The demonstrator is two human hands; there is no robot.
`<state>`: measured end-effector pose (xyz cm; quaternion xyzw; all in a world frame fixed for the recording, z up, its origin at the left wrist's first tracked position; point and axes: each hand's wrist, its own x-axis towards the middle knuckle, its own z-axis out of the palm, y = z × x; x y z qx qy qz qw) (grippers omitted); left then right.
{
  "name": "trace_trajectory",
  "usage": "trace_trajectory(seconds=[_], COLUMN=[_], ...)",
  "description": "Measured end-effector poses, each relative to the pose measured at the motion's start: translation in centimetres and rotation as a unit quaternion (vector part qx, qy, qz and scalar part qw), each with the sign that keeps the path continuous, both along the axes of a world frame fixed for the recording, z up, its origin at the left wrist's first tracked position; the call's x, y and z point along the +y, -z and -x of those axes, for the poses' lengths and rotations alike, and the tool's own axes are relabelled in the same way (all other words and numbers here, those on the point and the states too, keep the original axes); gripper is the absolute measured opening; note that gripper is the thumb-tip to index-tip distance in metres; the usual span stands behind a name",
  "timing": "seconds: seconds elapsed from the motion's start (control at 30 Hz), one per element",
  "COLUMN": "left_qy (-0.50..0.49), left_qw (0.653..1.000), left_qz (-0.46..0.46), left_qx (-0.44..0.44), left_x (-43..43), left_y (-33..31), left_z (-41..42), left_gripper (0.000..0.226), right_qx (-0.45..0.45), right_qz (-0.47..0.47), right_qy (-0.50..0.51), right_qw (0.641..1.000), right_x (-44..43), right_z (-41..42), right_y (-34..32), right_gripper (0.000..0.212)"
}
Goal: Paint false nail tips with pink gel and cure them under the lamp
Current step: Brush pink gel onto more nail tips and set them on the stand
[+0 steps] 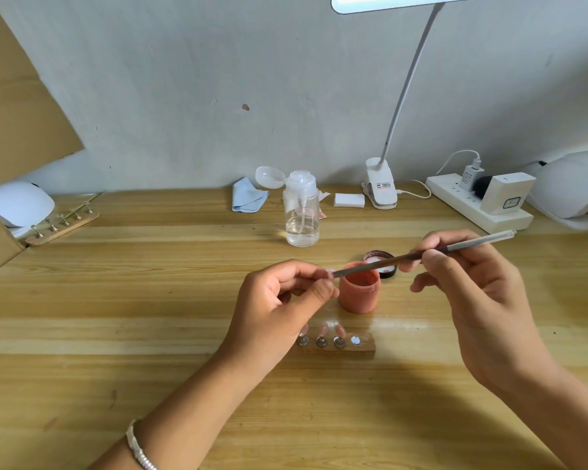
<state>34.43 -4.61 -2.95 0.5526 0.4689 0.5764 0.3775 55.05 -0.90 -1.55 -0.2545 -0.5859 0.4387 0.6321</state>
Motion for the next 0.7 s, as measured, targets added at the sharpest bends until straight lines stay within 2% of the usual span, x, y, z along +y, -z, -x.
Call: trace_trajectory(seconds=[0.13,0.3,0.47,0.6,0.7], left_qy=[-0.003,-0.001,-0.001,0.002,0.008], left_qw=[1.000,1.000,1.000,1.000,1.000], left_qz=[0.008,0.004,-0.001,0.004,0.001], left_qx=[-0.005,-0.008,0.000,0.001,0.001], left_x=[0.03,-0.02,-0.01,0.01,0.00], left_y=[0.14,0.08,0.06,0.27,0.27], left_z=[0.04,-0.07,-0.08,0.16,0.08], left_gripper=[0.006,0.008,0.006,0.006,0.005], right_qx=[-0.004,0.018,0.002,0.017,0.030], right_qz=[0.010,0.001,0.008,0.031,0.027], right_qy=[0.042,0.025,0.017,0.061,0.043], right_qw=[0.999,1.000,1.000,0.997,0.998], right_x=[0.39,0.20,0.17,0.59,0.55], right_z=[-0.40,-0.30,-0.26,-0.62,-0.54], right_y=[0.05,0.01,0.02,0.01,0.04], right_gripper=[0.025,0.011,0.011,0.024,0.016])
